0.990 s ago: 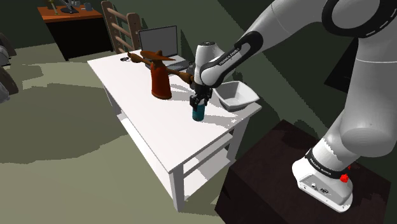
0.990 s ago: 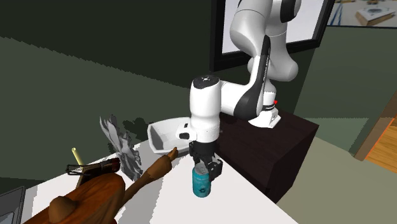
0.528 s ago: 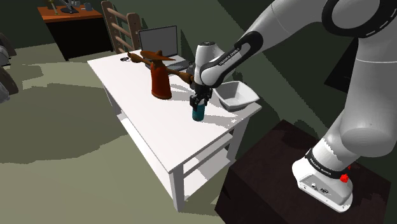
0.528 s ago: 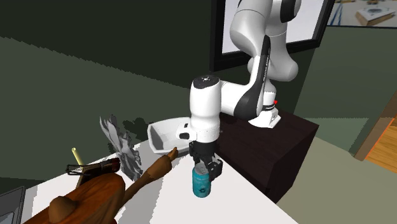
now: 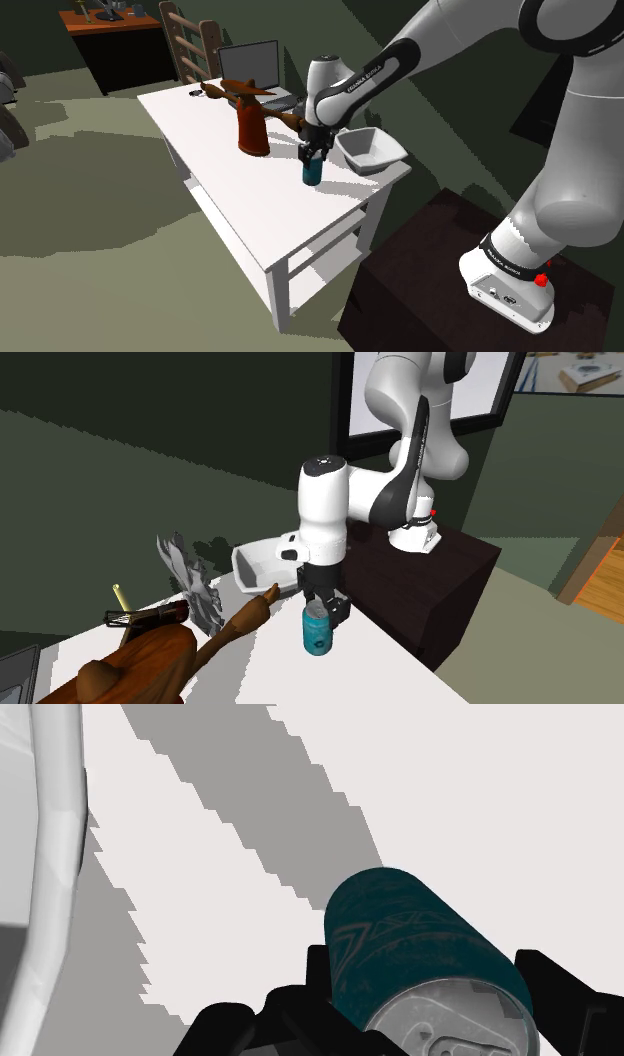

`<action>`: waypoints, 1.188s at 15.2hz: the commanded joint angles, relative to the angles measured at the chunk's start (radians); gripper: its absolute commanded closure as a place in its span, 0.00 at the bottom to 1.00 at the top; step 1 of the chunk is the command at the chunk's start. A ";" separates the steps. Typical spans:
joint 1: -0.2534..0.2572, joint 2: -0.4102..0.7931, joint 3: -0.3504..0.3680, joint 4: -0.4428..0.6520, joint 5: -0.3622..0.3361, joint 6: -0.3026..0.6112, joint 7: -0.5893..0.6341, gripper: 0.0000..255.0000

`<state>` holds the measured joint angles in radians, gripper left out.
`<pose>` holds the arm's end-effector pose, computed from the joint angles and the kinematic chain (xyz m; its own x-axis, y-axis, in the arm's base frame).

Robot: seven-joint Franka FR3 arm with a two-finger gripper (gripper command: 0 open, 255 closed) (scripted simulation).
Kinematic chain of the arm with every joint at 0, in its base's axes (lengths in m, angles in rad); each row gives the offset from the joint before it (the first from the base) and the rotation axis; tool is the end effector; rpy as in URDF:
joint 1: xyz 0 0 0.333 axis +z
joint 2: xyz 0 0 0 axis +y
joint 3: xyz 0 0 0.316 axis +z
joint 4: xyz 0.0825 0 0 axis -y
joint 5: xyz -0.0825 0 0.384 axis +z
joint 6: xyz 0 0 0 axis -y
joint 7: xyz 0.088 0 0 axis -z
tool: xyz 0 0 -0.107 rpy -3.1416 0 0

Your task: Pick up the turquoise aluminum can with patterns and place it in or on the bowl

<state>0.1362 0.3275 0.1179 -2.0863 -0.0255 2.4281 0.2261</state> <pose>0.5680 0.1461 0.2694 0.9991 0.0405 0.0119 0.0407 -0.9989 -0.0241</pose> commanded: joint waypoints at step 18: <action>-0.008 -0.155 0.008 0.071 0.025 -0.225 -0.014 1.00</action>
<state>0.1283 0.1787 0.1260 -2.0220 -0.0017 2.2160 0.2125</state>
